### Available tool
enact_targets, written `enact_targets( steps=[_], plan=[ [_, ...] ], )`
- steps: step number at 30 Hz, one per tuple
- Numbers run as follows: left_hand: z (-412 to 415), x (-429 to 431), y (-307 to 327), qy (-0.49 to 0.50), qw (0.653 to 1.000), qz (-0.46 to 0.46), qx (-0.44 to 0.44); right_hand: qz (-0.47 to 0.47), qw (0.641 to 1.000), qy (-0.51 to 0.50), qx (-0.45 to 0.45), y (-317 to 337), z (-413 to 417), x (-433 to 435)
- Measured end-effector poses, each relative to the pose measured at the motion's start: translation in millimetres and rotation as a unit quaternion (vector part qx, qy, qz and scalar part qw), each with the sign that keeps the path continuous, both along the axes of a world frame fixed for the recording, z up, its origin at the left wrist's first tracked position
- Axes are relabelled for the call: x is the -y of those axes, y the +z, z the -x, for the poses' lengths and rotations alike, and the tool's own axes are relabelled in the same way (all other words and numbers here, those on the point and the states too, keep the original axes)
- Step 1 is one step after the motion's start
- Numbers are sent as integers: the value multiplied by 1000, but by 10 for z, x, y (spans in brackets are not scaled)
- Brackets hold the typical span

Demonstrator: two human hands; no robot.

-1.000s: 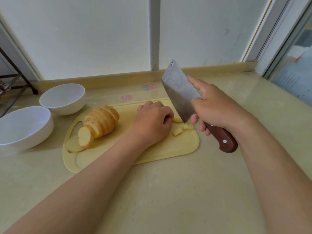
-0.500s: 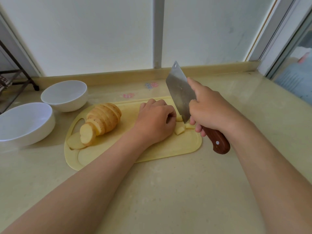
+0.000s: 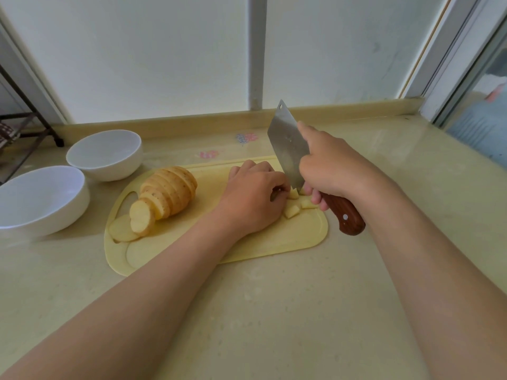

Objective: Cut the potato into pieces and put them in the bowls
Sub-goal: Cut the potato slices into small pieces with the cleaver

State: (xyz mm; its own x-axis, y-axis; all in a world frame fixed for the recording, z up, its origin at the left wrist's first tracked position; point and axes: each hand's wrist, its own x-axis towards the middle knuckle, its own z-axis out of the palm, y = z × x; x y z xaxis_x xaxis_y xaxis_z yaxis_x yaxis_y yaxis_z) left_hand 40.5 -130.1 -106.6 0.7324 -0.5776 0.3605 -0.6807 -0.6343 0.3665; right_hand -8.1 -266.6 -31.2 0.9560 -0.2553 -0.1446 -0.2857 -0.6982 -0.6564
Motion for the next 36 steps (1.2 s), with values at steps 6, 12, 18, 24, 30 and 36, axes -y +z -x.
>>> enact_targets(
  steps=[6,12,18,24,30,36],
  plan=[
    [-7,-17,-11,-2,1000,21,-13,-68,997,-25,41,-37,61,107],
    [12,-40,39,-6,998,41,-45,-80,994,-31,70,21,171,211],
    [107,-3,61,-37,990,-116,77,-82,990,-58,100,44,252,385],
    [36,109,63,9,971,-214,106,-72,986,-57,142,97,293,483],
    [-61,290,137,-81,969,-207,107,-58,987,-31,146,86,319,456],
    [-253,292,90,-94,973,-176,120,-58,987,-9,152,57,324,458]
  ],
)
